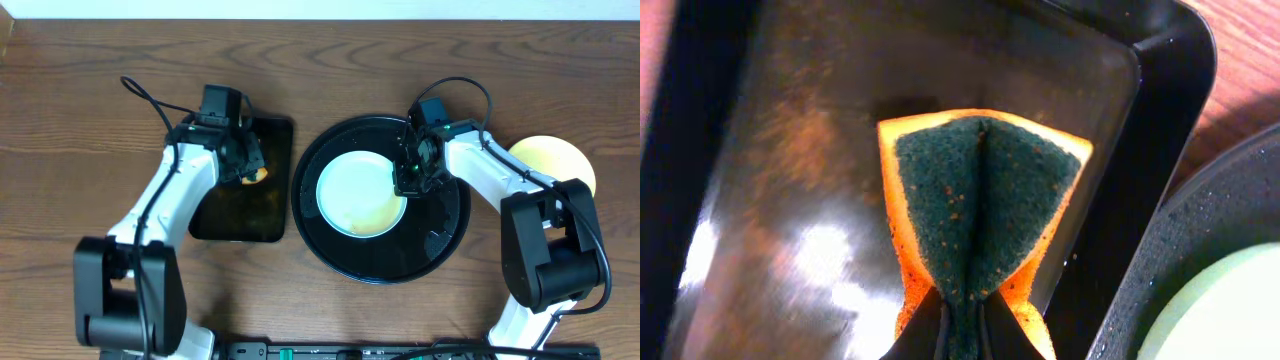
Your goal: Clean dirty plates on tray and stack at the side
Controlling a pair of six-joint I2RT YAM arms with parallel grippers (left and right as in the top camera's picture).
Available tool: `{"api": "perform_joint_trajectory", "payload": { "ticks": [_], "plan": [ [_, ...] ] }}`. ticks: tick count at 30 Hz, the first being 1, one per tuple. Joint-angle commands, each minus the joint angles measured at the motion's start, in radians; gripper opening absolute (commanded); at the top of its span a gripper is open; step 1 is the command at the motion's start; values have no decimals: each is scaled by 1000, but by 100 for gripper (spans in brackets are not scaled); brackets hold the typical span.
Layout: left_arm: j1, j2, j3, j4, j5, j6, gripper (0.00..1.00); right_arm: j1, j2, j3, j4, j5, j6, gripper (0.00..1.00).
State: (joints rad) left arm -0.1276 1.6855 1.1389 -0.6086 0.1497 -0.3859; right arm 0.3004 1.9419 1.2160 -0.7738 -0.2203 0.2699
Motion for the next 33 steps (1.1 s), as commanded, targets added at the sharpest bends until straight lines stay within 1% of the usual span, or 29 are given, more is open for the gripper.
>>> {"api": "perform_joint_trajectory", "payload": {
  "ticks": [1,4,9,10,14,16,18,19,21,22,23,26,33],
  "plan": [
    [42,74,-9,27,242,132,8,8,40,-47,-11,37,-1,1],
    [63,126,-9,27,288,173,8,8,40,-47,-11,36,-1,1],
    [85,199,-10,14,274,206,8,8,40,-47,-12,37,-1,1],
    [90,208,-10,5,252,206,8,8,40,-47,-12,37,-1,1],
    [105,216,-9,-61,70,200,8,8,40,-47,-12,37,-1,1],
    [106,215,-9,-94,-28,145,8,8,40,-47,-12,37,-1,1],
    [105,215,-9,-118,-60,90,9,8,40,-47,-11,37,-1,1],
    [105,215,-9,-121,-39,72,9,8,40,-47,-12,37,-1,1],
    [101,215,-9,-113,77,82,8,8,40,-47,-13,36,-1,1],
    [97,215,-9,-104,140,102,8,8,40,-47,-13,37,-1,1],
    [88,215,-9,-80,245,148,8,8,40,-47,-13,37,-1,1],
    [58,215,-9,-24,387,207,8,8,40,-47,-13,37,-1,1],
    [-27,217,-9,78,380,237,8,8,40,-47,-24,37,-1,1]
  ]
}}
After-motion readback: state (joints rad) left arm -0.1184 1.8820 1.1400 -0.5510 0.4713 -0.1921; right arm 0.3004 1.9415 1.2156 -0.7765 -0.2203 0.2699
